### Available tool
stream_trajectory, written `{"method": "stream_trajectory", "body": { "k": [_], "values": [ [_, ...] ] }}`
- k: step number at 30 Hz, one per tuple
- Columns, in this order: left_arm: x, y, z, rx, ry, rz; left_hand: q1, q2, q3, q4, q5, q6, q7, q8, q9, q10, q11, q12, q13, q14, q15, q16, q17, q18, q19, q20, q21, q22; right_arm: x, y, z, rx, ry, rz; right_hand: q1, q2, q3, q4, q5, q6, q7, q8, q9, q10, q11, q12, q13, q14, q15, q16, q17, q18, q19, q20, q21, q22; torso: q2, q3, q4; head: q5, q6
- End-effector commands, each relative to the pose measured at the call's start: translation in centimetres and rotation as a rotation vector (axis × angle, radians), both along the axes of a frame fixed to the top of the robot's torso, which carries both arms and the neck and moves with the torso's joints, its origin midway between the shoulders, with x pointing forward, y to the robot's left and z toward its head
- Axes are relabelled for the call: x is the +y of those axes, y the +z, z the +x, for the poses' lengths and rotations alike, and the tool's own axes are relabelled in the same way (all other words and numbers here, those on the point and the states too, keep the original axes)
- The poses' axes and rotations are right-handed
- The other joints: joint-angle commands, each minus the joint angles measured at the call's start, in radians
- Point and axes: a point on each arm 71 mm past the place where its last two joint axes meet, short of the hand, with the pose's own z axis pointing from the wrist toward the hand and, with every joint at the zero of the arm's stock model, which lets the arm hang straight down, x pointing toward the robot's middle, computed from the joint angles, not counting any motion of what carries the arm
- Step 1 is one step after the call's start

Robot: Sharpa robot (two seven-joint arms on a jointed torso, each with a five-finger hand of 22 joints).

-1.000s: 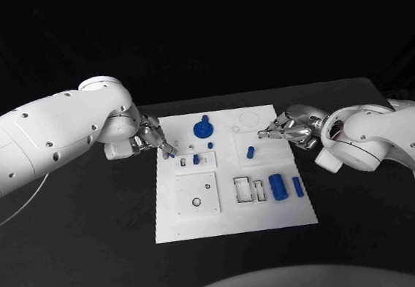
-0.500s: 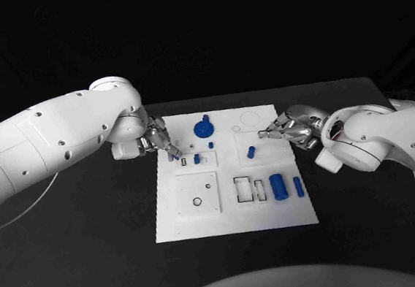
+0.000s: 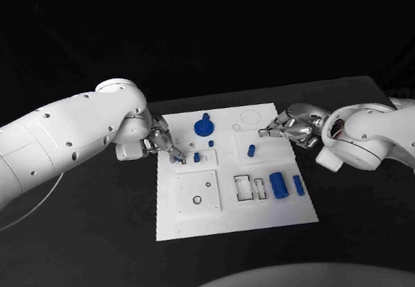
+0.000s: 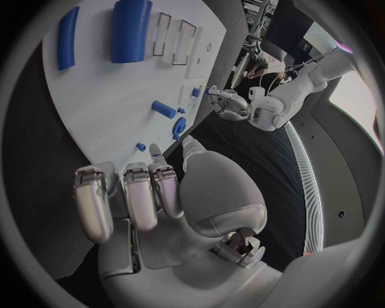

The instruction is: Assemble the parts on the task board

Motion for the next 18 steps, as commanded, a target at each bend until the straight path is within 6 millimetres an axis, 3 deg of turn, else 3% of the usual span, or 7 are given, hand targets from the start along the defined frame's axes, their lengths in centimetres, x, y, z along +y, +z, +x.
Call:
{"method": "stream_trajectory", "body": {
  "k": [1, 18],
  "values": [
    [-0.17, -0.29, -0.06, -0.002, -0.015, 0.021, 0.012, 0.002, 0.007, 0.0, 0.006, 0.004, 0.003, 0.0, -0.001, 0.104, -0.006, 0.002, 0.262, 0.106, -0.005, 0.003, 0.263, -0.015, 0.103, -0.006, 0.006, 0.263, 0.13, -0.02, -0.07, -0.002, 0.014, -0.003, 0.003, 0.006, -0.004, -0.005, 0.004, -0.005, 0.003, 0.007, 0.001, 0.107, 0.007, -0.005, 0.263, 0.102, 0.007, 0.004, 0.263, -0.014, 0.105, 0.004, 0.004, 0.263, -0.001, -0.0009, 0.0012, -0.003, -0.001],
    [-0.92, -0.72, 0.22, -0.01, -0.022, 0.019, 0.015, 0.004, 0.015, 0.0, 0.006, 0.002, 0.005, -0.003, -0.001, 0.104, -0.005, 0.002, 0.262, 0.106, -0.005, 0.003, 0.263, -0.015, 0.103, -0.007, 0.006, 0.263, 0.13, -0.03, -0.08, -0.001, 0.014, -0.003, 0.003, 0.006, -0.004, -0.005, 0.004, -0.005, 0.003, 0.007, 0.001, 0.107, 0.007, -0.005, 0.263, 0.102, 0.007, 0.004, 0.263, -0.014, 0.105, 0.004, 0.004, 0.263, 0.0, 0.0, -0.0003, -0.003, -0.003]
  ]
}}
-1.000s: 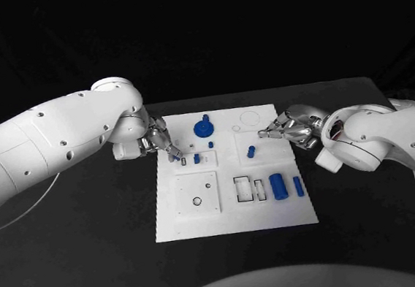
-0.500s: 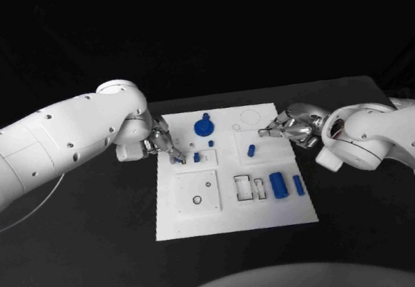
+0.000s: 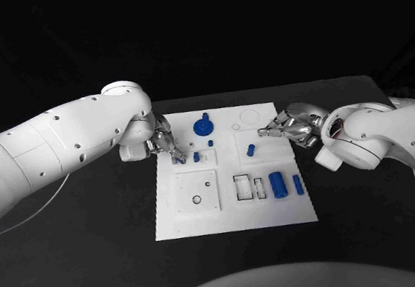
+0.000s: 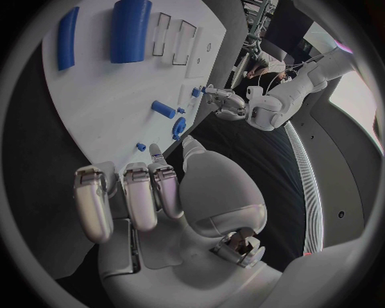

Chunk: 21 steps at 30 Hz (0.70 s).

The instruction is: Assemble the parts on the task board

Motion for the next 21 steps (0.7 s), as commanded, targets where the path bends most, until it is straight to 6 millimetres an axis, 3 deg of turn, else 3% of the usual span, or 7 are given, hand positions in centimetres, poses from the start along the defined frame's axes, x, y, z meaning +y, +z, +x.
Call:
{"method": "stream_trajectory", "body": {
  "k": [1, 21],
  "values": [
    [-0.22, 0.01, 0.09, -0.005, -0.012, 0.001, 0.01, -0.001, 0.01, 0.0, 0.003, 0.002, 0.004, 0.0, -0.001, 0.104, -0.005, 0.002, 0.261, 0.106, -0.005, 0.003, 0.263, -0.015, 0.103, -0.007, 0.006, 0.263, 0.11, -0.03, -0.07, -0.001, 0.013, -0.004, 0.003, 0.006, -0.004, -0.005, 0.004, -0.005, 0.003, 0.007, 0.001, 0.107, 0.007, -0.005, 0.263, 0.102, 0.007, 0.004, 0.263, -0.014, 0.105, 0.004, 0.004, 0.263, 0.001, -0.0001, 0.0, -0.001, -0.001],
    [-0.28, -0.03, 0.19, -0.008, -0.022, 0.002, 0.013, 0.0, 0.016, -0.001, 0.003, 0.002, 0.005, -0.001, 0.0, 0.104, -0.004, 0.002, 0.261, 0.106, -0.005, 0.003, 0.263, -0.015, 0.103, -0.007, 0.006, 0.263, 0.2, -0.03, -0.06, -0.002, 0.016, -0.003, 0.004, 0.007, -0.004, -0.006, 0.005, -0.005, 0.004, 0.008, 0.001, 0.107, 0.008, -0.005, 0.263, 0.102, 0.007, 0.004, 0.263, -0.014, 0.105, 0.005, 0.004, 0.263, 0.0, 0.0003, -0.0005, -0.003, -0.006]
  ]
}}
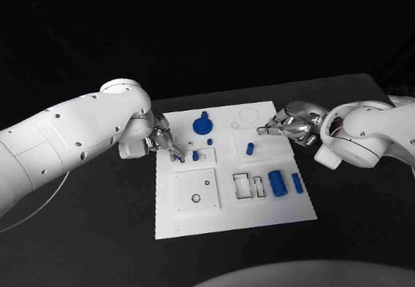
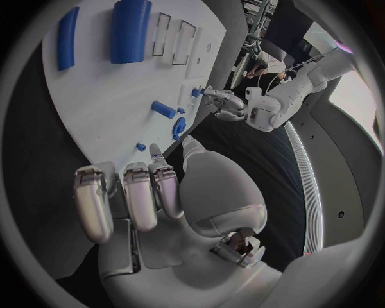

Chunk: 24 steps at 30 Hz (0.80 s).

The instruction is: Assemble the parts on the task board

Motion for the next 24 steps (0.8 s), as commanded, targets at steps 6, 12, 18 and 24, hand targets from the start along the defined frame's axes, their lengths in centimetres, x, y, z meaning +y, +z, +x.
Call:
{"method": "stream_trajectory", "body": {
  "k": [6, 12, 18, 24],
  "values": [
    [-0.5, -0.17, -0.18, 0.008, -0.025, -0.007, 0.011, -0.003, 0.005, 0.0, 0.004, 0.005, 0.001, 0.0, 0.0, 0.104, -0.004, 0.002, 0.261, 0.106, -0.005, 0.003, 0.263, -0.015, 0.103, -0.007, 0.006, 0.263, 0.23, -0.03, -0.03, -0.002, 0.016, -0.003, 0.005, 0.007, -0.001, -0.003, 0.005, -0.005, 0.004, 0.003, 0.002, 0.107, 0.008, -0.005, 0.263, 0.102, 0.007, 0.004, 0.263, -0.014, 0.105, 0.005, 0.004, 0.263, 0.0, -0.0001, 0.0001, -0.001, 0.001],
    [-0.58, -0.36, -0.24, 0.014, -0.026, -0.008, 0.011, -0.003, 0.007, 0.0, 0.004, 0.005, 0.002, 0.0, 0.0, 0.104, -0.004, 0.002, 0.261, 0.106, -0.005, 0.003, 0.263, -0.015, 0.103, -0.007, 0.006, 0.263, 0.2, -0.04, -0.01, -0.002, 0.016, -0.003, 0.005, 0.007, -0.001, -0.003, 0.005, -0.005, 0.004, 0.003, 0.002, 0.107, 0.008, -0.005, 0.263, 0.102, 0.007, 0.004, 0.263, -0.014, 0.105, 0.005, 0.004, 0.263, 0.0, 0.0002, 0.0005, -0.003, 0.002],
    [-0.6, -0.45, -0.25, 0.016, -0.026, -0.007, 0.012, -0.003, 0.009, 0.0, 0.004, 0.004, 0.002, -0.001, 0.0, 0.104, -0.003, 0.002, 0.261, 0.106, -0.004, 0.003, 0.263, -0.015, 0.103, -0.007, 0.006, 0.263, 0.19, -0.04, -0.01, -0.002, 0.015, -0.003, 0.005, 0.007, -0.001, -0.003, 0.005, -0.005, 0.004, 0.003, 0.002, 0.107, 0.008, -0.005, 0.263, 0.102, 0.007, 0.004, 0.263, -0.014, 0.105, 0.005, 0.004, 0.263, 0.0, -0.0002, 0.0001, -0.003, 0.003],
    [-0.78, -0.47, -0.27, 0.019, -0.029, -0.007, 0.013, -0.003, 0.012, 0.0, 0.003, 0.003, 0.003, -0.002, 0.0, 0.104, -0.003, 0.002, 0.261, 0.106, -0.004, 0.003, 0.263, -0.015, 0.103, -0.007, 0.006, 0.263, 0.16, -0.03, -0.02, -0.002, 0.014, -0.003, 0.005, 0.007, -0.001, -0.003, 0.005, -0.005, 0.004, 0.003, 0.002, 0.107, 0.008, -0.005, 0.263, 0.102, 0.007, 0.004, 0.263, -0.014, 0.105, 0.005, 0.004, 0.263, 0.001, -0.0009, 0.0009, -0.006, 0.002]
  ]
}}
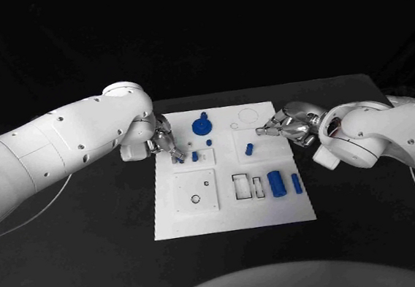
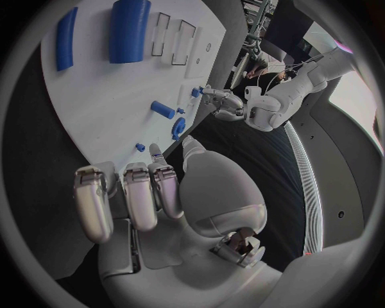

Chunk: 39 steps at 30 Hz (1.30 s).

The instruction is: Assemble the parts on the task board

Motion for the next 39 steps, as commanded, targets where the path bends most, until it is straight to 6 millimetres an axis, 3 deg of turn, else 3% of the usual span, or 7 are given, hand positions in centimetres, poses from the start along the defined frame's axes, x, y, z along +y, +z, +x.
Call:
{"method": "stream_trajectory", "body": {
  "k": [1, 10, 16, 33, 39],
  "values": [
    [-0.33, -0.05, -0.13, 0.013, -0.02, -0.004, 0.009, 0.001, 0.007, 0.0, 0.005, 0.007, -0.001, 0.001, 0.0, 0.104, -0.003, 0.002, 0.261, 0.106, -0.004, 0.003, 0.263, -0.015, 0.103, -0.007, 0.006, 0.263, 0.09, -0.02, -0.06, -0.002, 0.013, -0.003, 0.005, 0.007, -0.001, -0.003, 0.005, -0.005, 0.004, 0.004, 0.002, 0.107, 0.008, -0.005, 0.263, 0.102, 0.007, 0.004, 0.263, -0.014, 0.105, 0.005, 0.004, 0.263, 0.001, -0.001, 0.0, -0.001, -0.001],
    [-0.3, -0.04, 0.06, 0.015, -0.018, -0.004, 0.012, 0.003, 0.016, 0.0, 0.003, 0.005, 0.001, -0.002, 0.001, 0.104, -0.001, 0.002, 0.261, 0.106, -0.004, 0.003, 0.263, -0.015, 0.103, -0.007, 0.006, 0.263, 0.16, -0.02, -0.11, -0.001, 0.015, -0.003, 0.005, 0.007, -0.001, -0.003, 0.005, -0.005, 0.004, 0.004, 0.002, 0.107, 0.008, -0.005, 0.263, 0.102, 0.007, 0.004, 0.263, -0.014, 0.105, 0.005, 0.004, 0.263, 0.0, 0.0002, -0.0016, 0.002, -0.004],
    [-0.26, -0.05, 0.11, 0.017, -0.017, -0.004, 0.013, 0.003, 0.018, 0.0, 0.002, 0.004, 0.001, -0.002, 0.001, 0.104, -0.001, 0.002, 0.261, 0.106, -0.003, 0.003, 0.263, -0.015, 0.103, -0.006, 0.006, 0.263, 0.14, -0.02, -0.12, -0.001, 0.014, -0.003, 0.005, 0.007, -0.001, -0.003, 0.005, -0.005, 0.004, 0.004, 0.002, 0.107, 0.008, -0.005, 0.263, 0.102, 0.007, 0.004, 0.263, -0.014, 0.105, 0.005, 0.004, 0.263, 0.0, -0.001, -0.0006, -0.003, -0.006],
    [-0.09, -0.08, 0.13, 0.026, -0.018, 0.001, 0.013, 0.003, 0.023, 0.0, 0.0, 0.003, 0.003, -0.003, 0.002, 0.104, 0.0, 0.002, 0.261, 0.106, -0.003, 0.003, 0.263, -0.015, 0.103, -0.006, 0.006, 0.263, 0.09, 0.0, -0.16, -0.001, 0.012, -0.003, 0.005, 0.007, -0.001, -0.003, 0.005, -0.005, 0.004, 0.004, 0.002, 0.107, 0.008, -0.005, 0.263, 0.102, 0.007, 0.004, 0.263, -0.014, 0.105, 0.005, 0.004, 0.263, 0.0, 0.0004, 0.0006, -0.005, -0.009],
    [-0.08, -0.11, 0.16, 0.026, -0.017, 0.001, 0.013, 0.002, 0.024, 0.0, -0.002, 0.002, 0.003, -0.004, 0.002, 0.104, 0.001, 0.002, 0.261, 0.106, -0.003, 0.003, 0.263, -0.015, 0.103, -0.006, 0.006, 0.263, 0.15, 0.0, -0.15, -0.001, 0.014, -0.003, 0.005, 0.007, -0.001, -0.003, 0.005, -0.005, 0.004, 0.004, 0.002, 0.107, 0.008, -0.005, 0.263, 0.102, 0.007, 0.004, 0.263, -0.014, 0.105, 0.005, 0.004, 0.263, 0.0, -0.0008, 0.0001, -0.006, -0.008]
  ]
}}
